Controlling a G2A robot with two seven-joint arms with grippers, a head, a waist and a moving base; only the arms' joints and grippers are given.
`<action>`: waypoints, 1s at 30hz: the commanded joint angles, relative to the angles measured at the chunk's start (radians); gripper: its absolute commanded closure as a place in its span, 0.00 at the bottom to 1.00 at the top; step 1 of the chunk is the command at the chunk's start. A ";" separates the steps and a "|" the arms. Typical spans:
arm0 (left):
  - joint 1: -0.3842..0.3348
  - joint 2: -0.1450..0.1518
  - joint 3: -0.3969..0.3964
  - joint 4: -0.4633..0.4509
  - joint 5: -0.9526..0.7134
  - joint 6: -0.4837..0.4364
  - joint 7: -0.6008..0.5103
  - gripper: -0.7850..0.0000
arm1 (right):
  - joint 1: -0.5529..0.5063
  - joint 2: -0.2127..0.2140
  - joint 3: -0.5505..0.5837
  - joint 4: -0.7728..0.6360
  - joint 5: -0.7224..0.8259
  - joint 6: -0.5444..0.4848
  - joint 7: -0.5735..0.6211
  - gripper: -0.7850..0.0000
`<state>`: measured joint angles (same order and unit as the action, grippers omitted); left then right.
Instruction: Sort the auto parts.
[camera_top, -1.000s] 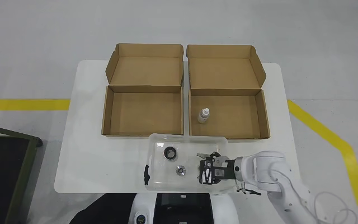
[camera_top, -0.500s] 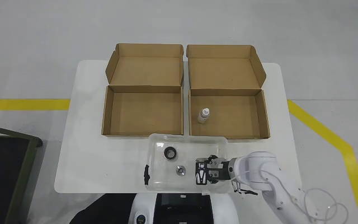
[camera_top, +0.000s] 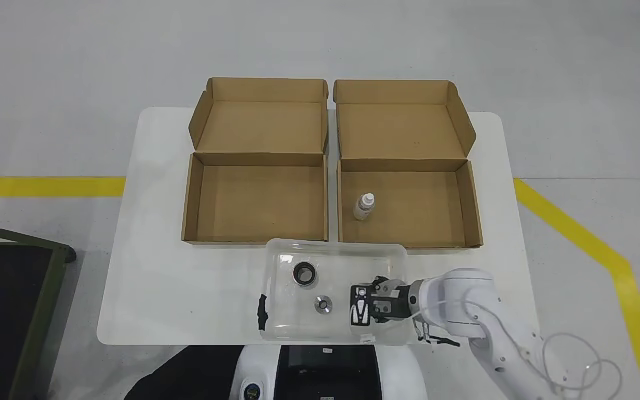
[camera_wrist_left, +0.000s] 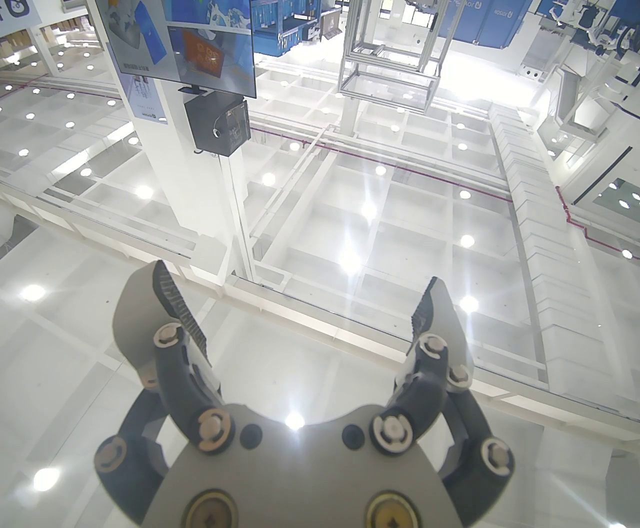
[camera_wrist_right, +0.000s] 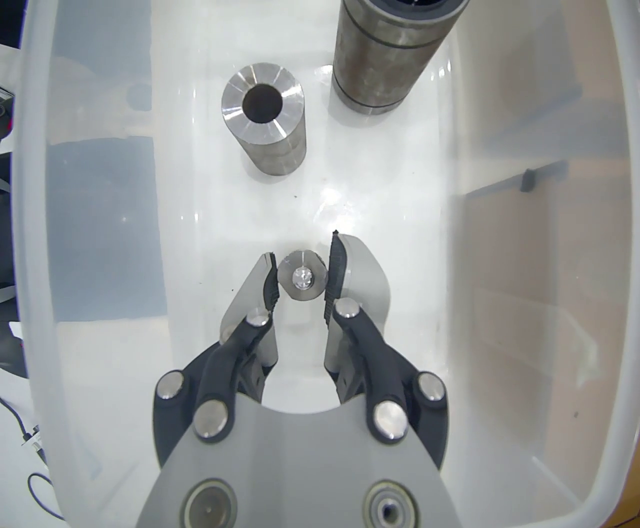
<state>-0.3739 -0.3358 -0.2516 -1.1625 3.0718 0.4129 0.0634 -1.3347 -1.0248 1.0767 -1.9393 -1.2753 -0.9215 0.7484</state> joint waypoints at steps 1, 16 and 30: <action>0.000 0.000 0.000 0.000 0.000 0.000 0.000 0.00 | 0.001 0.001 0.001 -0.003 0.008 -0.001 -0.008 1.00; 0.000 0.000 0.000 0.000 0.000 0.000 0.000 0.00 | -0.020 0.021 0.067 -0.107 0.084 0.011 -0.090 1.00; 0.000 0.000 0.000 0.000 0.000 0.000 0.000 0.00 | -0.066 0.031 0.154 -0.182 0.170 0.051 -0.330 1.00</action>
<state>-0.3739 -0.3358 -0.2516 -1.1625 3.0718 0.4129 0.0634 -1.3986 -0.9934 1.2265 -2.1215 -1.1133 -0.8748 0.4436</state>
